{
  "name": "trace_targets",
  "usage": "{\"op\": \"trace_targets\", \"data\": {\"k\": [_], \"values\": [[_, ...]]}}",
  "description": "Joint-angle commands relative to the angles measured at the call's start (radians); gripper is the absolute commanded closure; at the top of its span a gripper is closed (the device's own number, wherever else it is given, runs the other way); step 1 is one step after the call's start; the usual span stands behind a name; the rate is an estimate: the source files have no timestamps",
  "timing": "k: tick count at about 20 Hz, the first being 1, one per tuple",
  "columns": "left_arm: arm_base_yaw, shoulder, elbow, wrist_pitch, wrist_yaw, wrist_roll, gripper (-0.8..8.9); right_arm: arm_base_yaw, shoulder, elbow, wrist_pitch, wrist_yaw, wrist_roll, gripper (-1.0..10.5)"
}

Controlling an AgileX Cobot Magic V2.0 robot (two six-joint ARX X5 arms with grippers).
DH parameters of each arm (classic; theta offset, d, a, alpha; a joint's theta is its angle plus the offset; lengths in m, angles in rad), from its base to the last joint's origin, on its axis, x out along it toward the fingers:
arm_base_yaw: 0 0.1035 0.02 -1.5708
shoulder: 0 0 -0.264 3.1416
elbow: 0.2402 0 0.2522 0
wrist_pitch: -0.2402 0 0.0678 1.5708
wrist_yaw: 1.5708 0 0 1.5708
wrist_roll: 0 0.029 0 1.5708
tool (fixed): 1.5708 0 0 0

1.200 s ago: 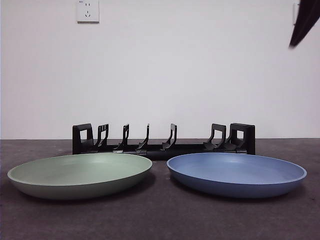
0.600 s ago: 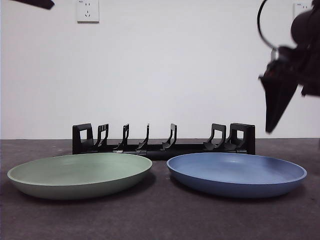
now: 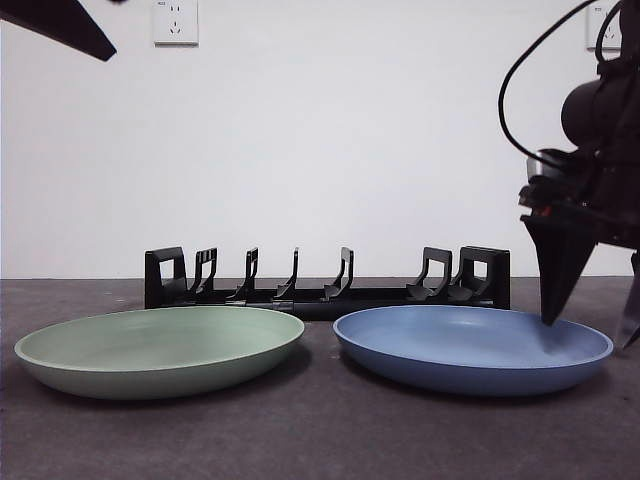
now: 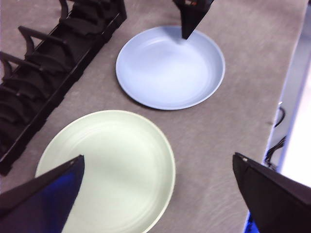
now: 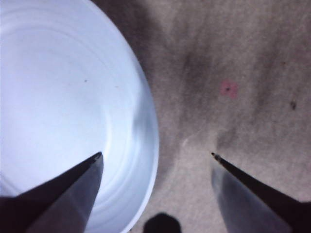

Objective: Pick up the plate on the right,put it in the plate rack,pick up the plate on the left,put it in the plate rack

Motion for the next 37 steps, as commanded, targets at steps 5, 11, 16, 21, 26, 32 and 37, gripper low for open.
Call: {"op": "trace_targets", "data": {"k": [5, 11, 16, 21, 26, 32, 37], "values": [[-0.028, 0.017, 0.004, 0.013, -0.067, 0.034, 1.56, 0.002, 0.055, -0.001, 0.01, 0.0, 0.004, 7.4], [-0.035, 0.024, 0.004, 0.037, -0.071, 0.056, 1.56, 0.002, 0.062, -0.001, 0.029, 0.0, -0.001, 9.6], [-0.092, 0.042, 0.004, 0.037, -0.094, 0.164, 1.56, 0.0, 0.029, 0.006, 0.032, -0.035, 0.0, 9.6], [-0.236, 0.084, 0.003, 0.065, -0.289, 0.314, 1.56, 0.0, -0.097, 0.131, -0.126, -0.055, -0.016, 9.6], [-0.372, 0.152, 0.004, 0.203, -0.444, 0.476, 1.56, 0.004, -0.171, 0.312, -0.325, -0.133, -0.026, 9.6], [-0.479, 0.243, 0.004, 0.373, -0.547, 0.603, 1.62, 0.101, -0.195, 0.418, -0.445, -0.152, -0.023, 9.6], [-0.514, 0.266, 0.003, 0.389, -0.566, 0.609, 4.51, 0.171, -0.195, 0.448, -0.452, -0.138, 0.005, 9.6]]}}
